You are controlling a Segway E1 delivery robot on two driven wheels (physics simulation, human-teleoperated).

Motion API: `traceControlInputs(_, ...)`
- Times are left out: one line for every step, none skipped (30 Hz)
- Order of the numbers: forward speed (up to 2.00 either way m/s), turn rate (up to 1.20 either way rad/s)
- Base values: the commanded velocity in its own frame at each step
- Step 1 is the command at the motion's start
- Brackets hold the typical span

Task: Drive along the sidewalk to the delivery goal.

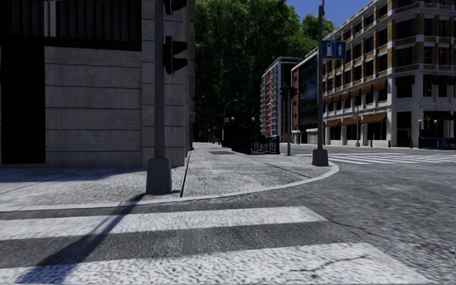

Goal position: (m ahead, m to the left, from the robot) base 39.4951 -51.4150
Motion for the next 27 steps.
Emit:
traceControlInputs(1.84, 0.00)
traceControlInputs(1.84, 0.00)
traceControlInputs(1.83, 0.00)
traceControlInputs(1.83, 0.00)
traceControlInputs(1.83, 0.00)
traceControlInputs(1.83, 0.00)
traceControlInputs(1.83, 0.00)
traceControlInputs(1.83, 0.00)
traceControlInputs(1.83, 0.00)
traceControlInputs(1.82, 0.00)
traceControlInputs(1.82, 0.00)
traceControlInputs(1.82, 0.00)
traceControlInputs(1.81, 0.00)
traceControlInputs(1.81, 0.00)
traceControlInputs(1.81, 0.00)
traceControlInputs(1.81, 0.00)
traceControlInputs(1.81, 0.00)
traceControlInputs(1.81, 0.00)
traceControlInputs(1.81, 0.00)
traceControlInputs(1.81, 0.00)
traceControlInputs(1.81, 0.00)
traceControlInputs(1.81, 0.00)
traceControlInputs(1.81, 0.00)
traceControlInputs(1.81, 0.00)
traceControlInputs(1.78, 0.00)
traceControlInputs(1.77, 0.00)
traceControlInputs(1.77, 0.00)
